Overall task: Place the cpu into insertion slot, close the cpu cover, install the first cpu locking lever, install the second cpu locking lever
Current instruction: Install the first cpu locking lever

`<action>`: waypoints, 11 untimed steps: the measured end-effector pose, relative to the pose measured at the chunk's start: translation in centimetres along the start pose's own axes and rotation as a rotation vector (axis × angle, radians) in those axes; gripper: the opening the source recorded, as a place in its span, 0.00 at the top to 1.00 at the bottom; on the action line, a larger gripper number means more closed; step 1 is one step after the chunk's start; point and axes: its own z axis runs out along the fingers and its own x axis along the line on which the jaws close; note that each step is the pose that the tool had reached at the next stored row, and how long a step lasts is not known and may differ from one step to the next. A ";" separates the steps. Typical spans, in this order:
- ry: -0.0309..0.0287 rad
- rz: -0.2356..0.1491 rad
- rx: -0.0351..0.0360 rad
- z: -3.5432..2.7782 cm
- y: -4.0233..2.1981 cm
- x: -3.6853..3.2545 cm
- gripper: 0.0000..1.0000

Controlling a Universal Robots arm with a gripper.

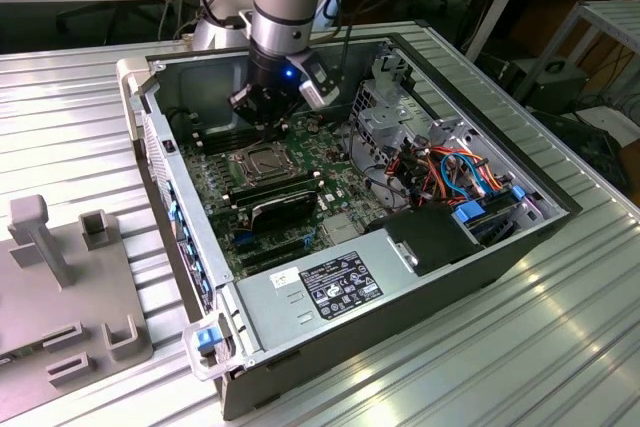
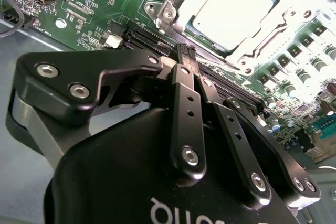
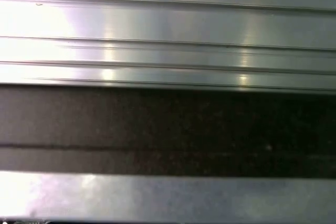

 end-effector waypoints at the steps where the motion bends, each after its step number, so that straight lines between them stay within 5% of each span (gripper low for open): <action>1: 0.0000 0.000 0.0000 0.03 0.00 -0.03 0.89; 11: -0.0001 0.000 0.0000 0.76 -0.04 -0.22 0.89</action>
